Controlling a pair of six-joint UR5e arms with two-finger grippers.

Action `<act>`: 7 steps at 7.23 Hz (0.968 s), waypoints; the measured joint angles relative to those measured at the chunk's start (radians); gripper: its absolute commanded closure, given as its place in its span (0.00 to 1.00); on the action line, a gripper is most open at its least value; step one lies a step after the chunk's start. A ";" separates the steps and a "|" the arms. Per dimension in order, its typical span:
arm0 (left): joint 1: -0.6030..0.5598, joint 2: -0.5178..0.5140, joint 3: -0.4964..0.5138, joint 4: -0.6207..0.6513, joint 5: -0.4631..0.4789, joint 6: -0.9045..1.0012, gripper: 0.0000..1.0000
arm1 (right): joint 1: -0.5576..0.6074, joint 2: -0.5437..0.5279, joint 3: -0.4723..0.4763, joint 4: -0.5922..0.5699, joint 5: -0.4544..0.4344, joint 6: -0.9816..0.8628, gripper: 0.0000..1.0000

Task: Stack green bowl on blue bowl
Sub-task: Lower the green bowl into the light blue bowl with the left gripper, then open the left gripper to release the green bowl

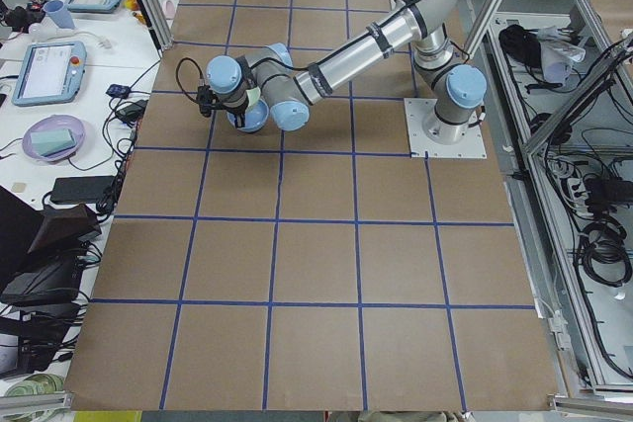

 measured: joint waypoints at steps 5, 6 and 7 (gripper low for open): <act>-0.007 0.001 -0.019 0.004 0.002 0.002 0.00 | 0.000 0.000 0.000 0.000 0.000 0.000 0.00; -0.007 0.002 -0.021 0.004 0.002 0.001 0.00 | 0.000 0.000 0.000 0.000 0.000 0.000 0.00; -0.007 0.003 -0.021 0.002 0.002 0.000 0.00 | 0.000 0.000 0.000 0.000 0.000 0.000 0.00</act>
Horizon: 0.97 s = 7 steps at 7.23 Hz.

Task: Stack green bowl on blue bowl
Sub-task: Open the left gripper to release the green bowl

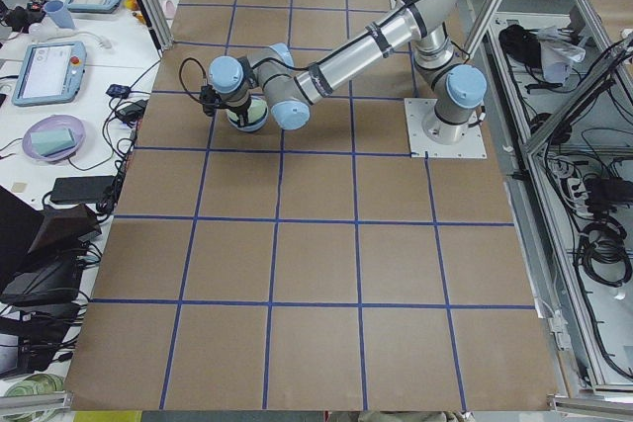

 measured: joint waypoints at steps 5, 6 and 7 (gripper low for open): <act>-0.043 0.086 0.026 -0.070 0.062 -0.019 0.00 | 0.000 0.000 0.000 0.000 0.000 0.000 0.00; -0.077 0.123 0.047 -0.112 0.127 -0.024 0.00 | 0.000 0.000 0.000 0.000 0.000 0.000 0.00; -0.111 0.165 0.065 -0.164 0.165 -0.049 0.00 | 0.000 0.000 0.000 0.000 0.000 0.000 0.00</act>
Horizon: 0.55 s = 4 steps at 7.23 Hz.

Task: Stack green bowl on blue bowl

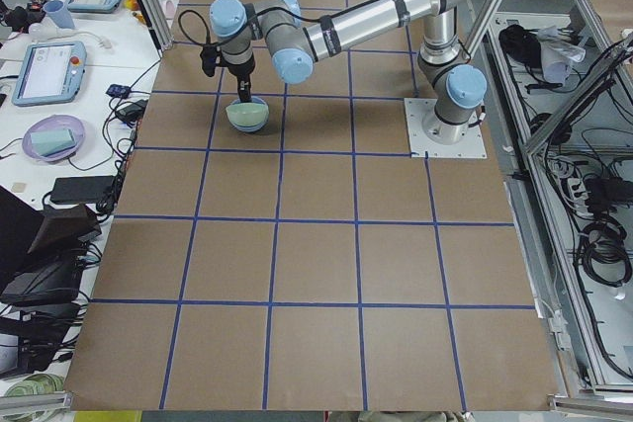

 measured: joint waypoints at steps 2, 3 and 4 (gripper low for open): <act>-0.082 0.080 0.014 -0.058 0.056 -0.073 0.00 | 0.000 0.000 0.000 0.000 0.000 0.000 0.00; -0.141 0.120 0.012 -0.071 0.122 -0.101 0.00 | 0.000 0.000 0.000 0.000 0.000 0.000 0.00; -0.189 0.157 0.007 -0.091 0.162 -0.144 0.00 | 0.000 0.000 0.000 0.000 0.000 0.000 0.00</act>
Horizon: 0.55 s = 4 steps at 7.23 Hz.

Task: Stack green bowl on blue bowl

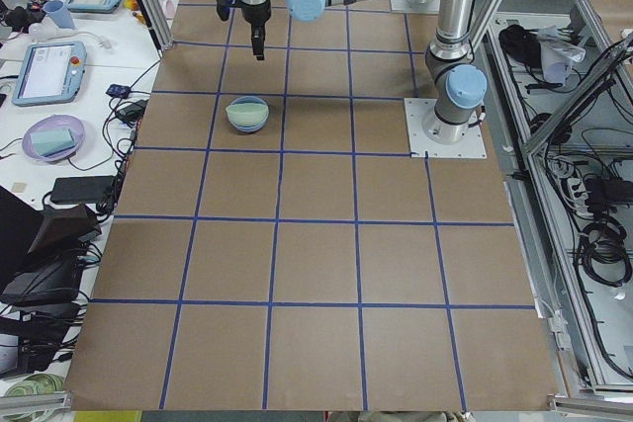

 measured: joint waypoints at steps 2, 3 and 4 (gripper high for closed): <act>-0.048 0.075 -0.006 -0.071 0.020 -0.069 0.00 | 0.000 0.000 0.000 0.000 0.000 0.000 0.00; -0.055 0.106 -0.010 -0.099 0.021 -0.079 0.00 | 0.000 0.000 0.000 0.000 0.000 0.000 0.00; -0.062 0.134 -0.018 -0.112 0.020 -0.082 0.00 | 0.000 0.000 0.000 0.000 0.000 0.000 0.00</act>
